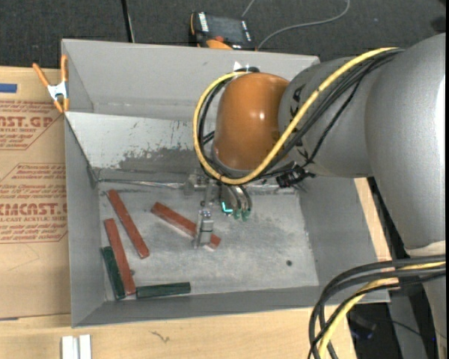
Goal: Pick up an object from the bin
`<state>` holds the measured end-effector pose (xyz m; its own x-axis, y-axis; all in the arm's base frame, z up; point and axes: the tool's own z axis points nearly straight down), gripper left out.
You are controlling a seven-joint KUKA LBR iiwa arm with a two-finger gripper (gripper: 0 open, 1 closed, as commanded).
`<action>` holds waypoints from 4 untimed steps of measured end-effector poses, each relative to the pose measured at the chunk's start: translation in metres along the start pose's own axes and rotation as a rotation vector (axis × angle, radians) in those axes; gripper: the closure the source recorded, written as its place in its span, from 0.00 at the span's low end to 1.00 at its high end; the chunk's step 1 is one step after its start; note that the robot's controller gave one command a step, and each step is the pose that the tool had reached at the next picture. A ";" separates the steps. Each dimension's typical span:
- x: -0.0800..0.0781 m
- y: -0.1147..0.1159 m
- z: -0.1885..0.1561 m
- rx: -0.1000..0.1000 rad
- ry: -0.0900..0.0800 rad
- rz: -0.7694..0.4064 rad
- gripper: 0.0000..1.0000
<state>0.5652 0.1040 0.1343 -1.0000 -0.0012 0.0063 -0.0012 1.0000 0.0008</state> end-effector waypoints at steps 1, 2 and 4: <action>-0.010 0.023 0.067 0.000 -0.003 0.192 0.00; -0.010 0.023 0.067 -0.001 -0.007 0.192 0.00; -0.011 0.024 0.067 -0.002 -0.007 0.193 0.00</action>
Offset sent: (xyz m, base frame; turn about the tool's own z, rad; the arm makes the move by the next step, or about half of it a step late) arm 0.0111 0.0220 -0.0643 0.1932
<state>0.5753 0.1281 0.0673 -0.9817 0.1906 -0.0006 0.1906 0.9817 0.0020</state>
